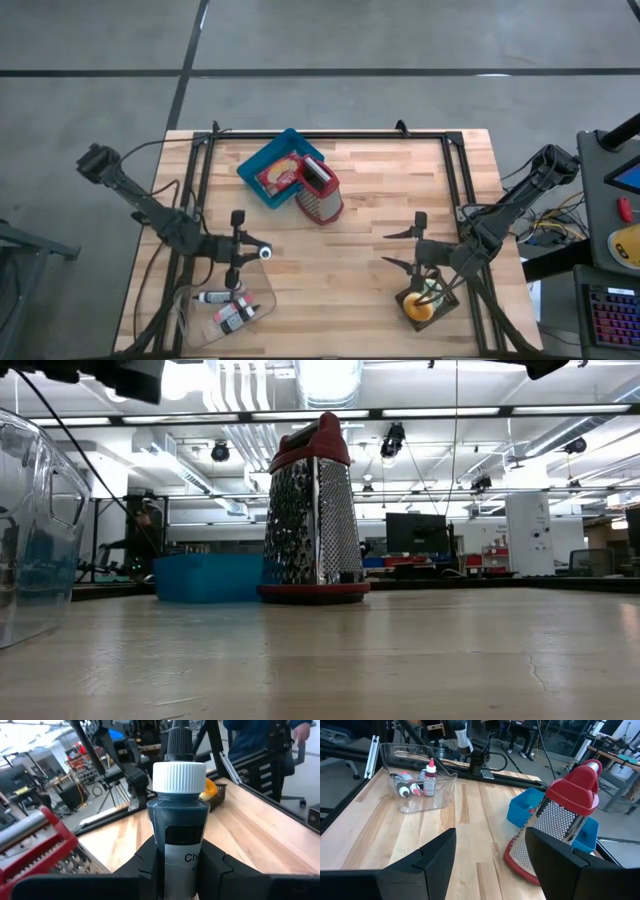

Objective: Pick & Place Food Item
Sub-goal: Put the black food coloring into the transparent bin, then return to Home Position

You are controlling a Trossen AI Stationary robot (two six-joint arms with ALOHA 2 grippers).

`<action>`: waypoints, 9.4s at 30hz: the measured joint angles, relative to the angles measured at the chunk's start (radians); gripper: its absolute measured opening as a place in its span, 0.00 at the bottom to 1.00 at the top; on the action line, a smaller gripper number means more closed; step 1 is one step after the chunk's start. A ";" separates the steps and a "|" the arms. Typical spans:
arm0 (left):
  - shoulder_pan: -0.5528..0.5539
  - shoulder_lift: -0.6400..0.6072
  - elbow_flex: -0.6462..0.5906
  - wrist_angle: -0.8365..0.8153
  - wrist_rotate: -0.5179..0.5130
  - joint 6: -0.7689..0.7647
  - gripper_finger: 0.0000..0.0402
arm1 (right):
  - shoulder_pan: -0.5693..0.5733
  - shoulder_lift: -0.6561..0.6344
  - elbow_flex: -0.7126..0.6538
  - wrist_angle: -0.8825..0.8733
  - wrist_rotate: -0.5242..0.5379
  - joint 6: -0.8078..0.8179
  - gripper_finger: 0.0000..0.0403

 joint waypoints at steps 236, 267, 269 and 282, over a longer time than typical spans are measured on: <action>-0.162 -0.690 -0.139 -0.521 0.454 -0.325 0.55 | 0.251 -0.549 -0.104 -0.184 -0.474 0.031 0.58; -0.162 -0.900 -0.307 -0.496 0.350 -0.378 0.55 | 0.291 -1.067 -0.528 -0.071 -0.753 -0.068 0.58; -0.162 -0.900 -0.309 -0.496 0.332 -0.381 0.55 | 0.290 -1.067 -0.544 -0.066 -0.753 -0.068 0.58; -0.162 -0.898 -0.351 -0.451 0.276 -0.384 0.55 | 0.290 -1.066 -0.623 -0.023 -0.719 -0.097 0.58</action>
